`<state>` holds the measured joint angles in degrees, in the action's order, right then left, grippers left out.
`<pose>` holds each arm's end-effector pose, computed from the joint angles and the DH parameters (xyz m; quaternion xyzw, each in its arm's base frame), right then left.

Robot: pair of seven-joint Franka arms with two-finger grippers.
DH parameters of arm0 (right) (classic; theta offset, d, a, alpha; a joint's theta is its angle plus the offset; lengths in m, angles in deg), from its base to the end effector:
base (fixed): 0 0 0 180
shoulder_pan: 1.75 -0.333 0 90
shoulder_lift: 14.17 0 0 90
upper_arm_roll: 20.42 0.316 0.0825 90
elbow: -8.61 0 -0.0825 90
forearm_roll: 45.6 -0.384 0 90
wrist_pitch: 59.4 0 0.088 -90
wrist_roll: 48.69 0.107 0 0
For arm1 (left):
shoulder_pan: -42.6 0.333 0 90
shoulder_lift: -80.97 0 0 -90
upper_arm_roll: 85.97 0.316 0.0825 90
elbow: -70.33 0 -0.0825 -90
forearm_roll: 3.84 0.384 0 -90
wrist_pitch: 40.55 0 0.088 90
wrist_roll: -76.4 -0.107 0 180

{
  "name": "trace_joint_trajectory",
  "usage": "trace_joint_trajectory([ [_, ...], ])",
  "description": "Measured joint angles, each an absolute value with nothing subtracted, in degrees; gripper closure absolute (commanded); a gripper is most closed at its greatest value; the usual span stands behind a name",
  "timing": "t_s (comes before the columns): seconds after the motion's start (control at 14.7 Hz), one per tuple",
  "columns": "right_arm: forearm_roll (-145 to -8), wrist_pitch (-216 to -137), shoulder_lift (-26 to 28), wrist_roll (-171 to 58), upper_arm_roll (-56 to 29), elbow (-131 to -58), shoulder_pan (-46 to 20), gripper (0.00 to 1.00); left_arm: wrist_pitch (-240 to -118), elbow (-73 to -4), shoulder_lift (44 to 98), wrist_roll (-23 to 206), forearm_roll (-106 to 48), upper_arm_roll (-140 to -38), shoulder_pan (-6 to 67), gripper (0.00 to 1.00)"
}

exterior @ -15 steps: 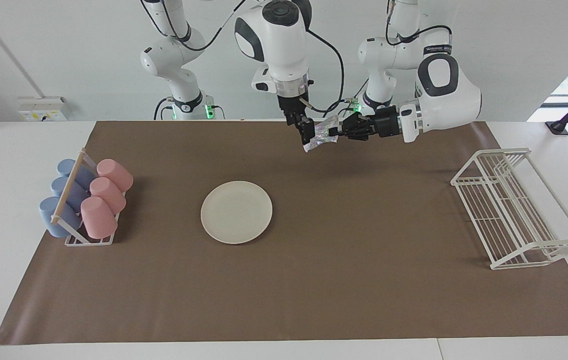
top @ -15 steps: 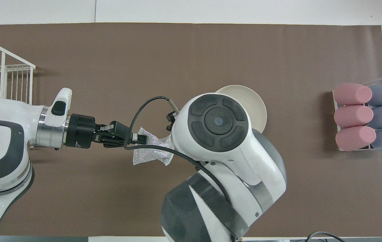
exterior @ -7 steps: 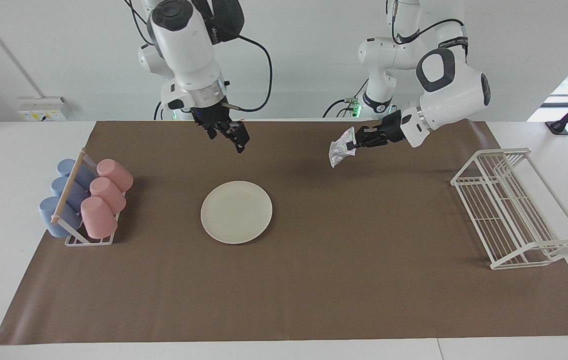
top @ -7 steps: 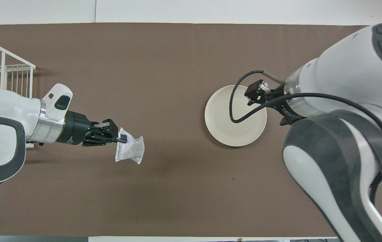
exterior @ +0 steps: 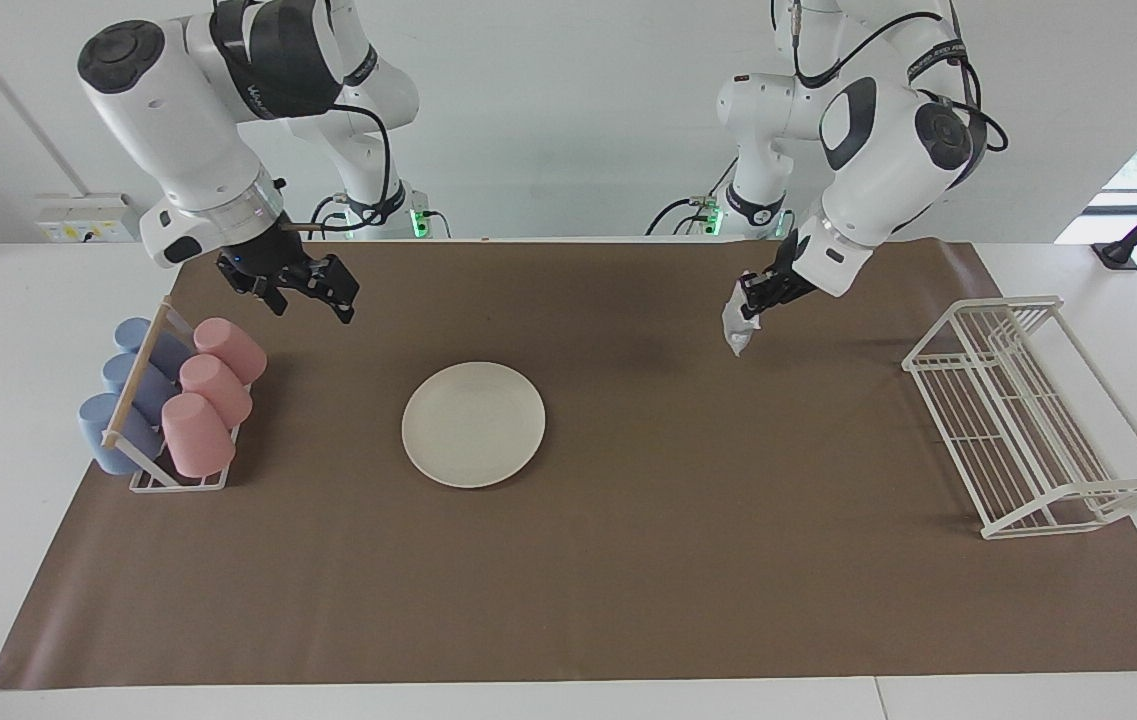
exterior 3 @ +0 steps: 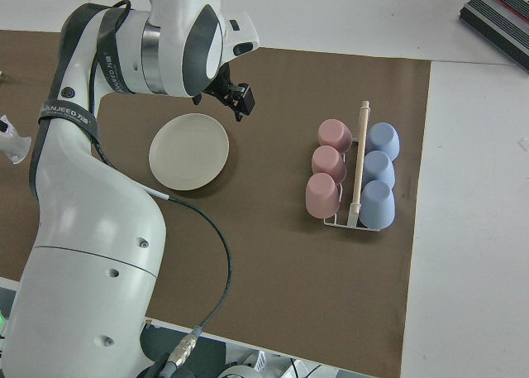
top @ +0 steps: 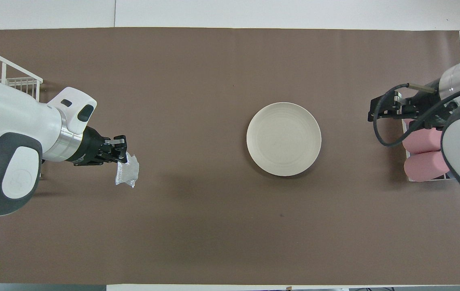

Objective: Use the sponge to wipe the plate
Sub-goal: 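Pull the cloth back with the left gripper while the right gripper withdraws, then place the cloth into the wire rack with the left gripper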

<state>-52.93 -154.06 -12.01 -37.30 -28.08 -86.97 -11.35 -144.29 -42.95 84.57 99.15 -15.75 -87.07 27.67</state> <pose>0.5673 0.0331 0.5651 -0.9938 0.0891 0.0335 0.0575 0.5036 -0.1627 0.4880 0.9899 0.0880 -0.0814 0.0761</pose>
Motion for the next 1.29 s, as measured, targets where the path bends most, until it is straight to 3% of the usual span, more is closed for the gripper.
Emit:
trace_joint_trajectory([
  [0.27, -52.92, -153.93, -12.13, -45.87, -28.05, -87.03, -7.30, 0.00, -135.67, -37.88, 83.27, 100.37, -1.22, -87.09, 27.00, 1.00],
  [0.54, -49.98, -153.83, -13.94, -46.56, -27.54, -87.28, -8.02, 0.00, -126.07, -30.61, 80.31, 100.54, 13.71, -87.11, 26.10, 1.00],
  [0.89, -46.19, -151.12, -17.67, -48.39, -27.72, -88.80, -7.99, 0.00, -122.54, -29.08, 76.03, 100.74, 30.38, -87.18, 24.60, 1.00],
  [1.29, -45.77, -151.15, -17.49, -49.40, -27.87, -88.83, -7.12, 0.00, -122.10, -27.51, 71.00, 96.56, 49.11, -86.53, 25.11, 1.00],
])
